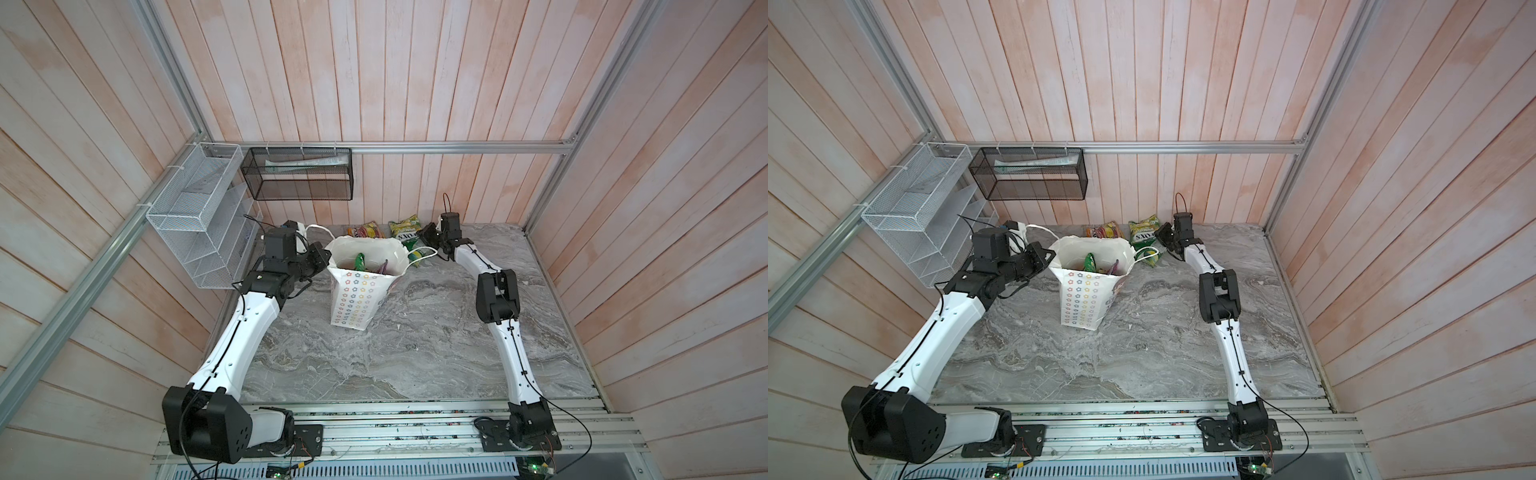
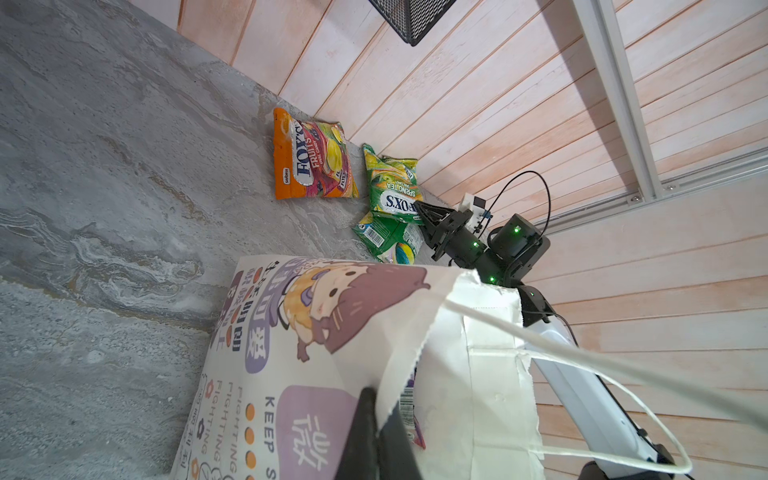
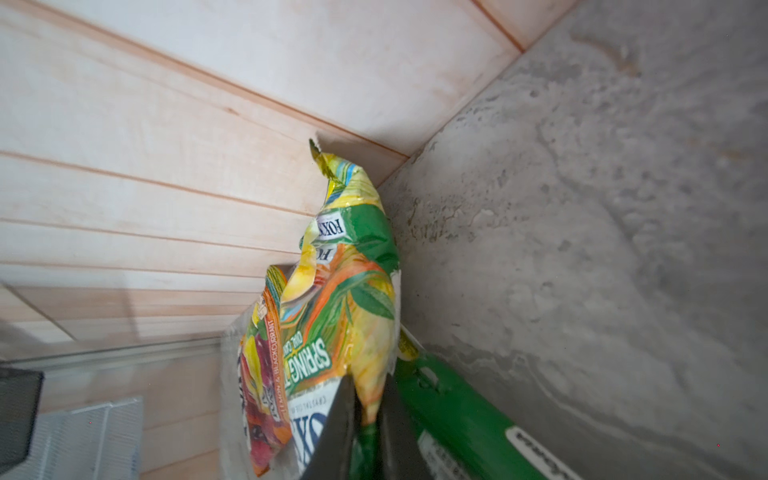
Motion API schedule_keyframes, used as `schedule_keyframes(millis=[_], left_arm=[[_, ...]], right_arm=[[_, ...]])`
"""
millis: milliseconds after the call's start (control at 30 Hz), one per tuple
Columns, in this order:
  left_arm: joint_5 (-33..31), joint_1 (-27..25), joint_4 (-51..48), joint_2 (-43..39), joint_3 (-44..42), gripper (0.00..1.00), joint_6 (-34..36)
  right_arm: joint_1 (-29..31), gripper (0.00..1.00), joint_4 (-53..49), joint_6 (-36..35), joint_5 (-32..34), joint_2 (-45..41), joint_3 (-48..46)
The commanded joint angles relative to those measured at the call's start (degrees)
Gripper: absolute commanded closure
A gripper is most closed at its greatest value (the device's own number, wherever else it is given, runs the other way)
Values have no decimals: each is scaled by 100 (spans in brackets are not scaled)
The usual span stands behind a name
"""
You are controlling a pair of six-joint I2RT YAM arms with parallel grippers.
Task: Place the snacks into the paper bag
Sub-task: 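Grasp the second Spring Tea bag by its end and lift it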
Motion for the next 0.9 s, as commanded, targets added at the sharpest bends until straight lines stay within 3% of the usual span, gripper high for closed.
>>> schedule_keyframes(millis=[0,633,867], left_arm=[[57,45,540,-246,43,96,-26],[135,233,544,-168,33,96,-98],[211,241,551,-81,26,96,-120]], right_arm=[[13,100,96,-107,-87,-57,70],[13,100,1747,-539,76,-4312,-3756],[477,100,1602,-1149,566,-6044,-4506]])
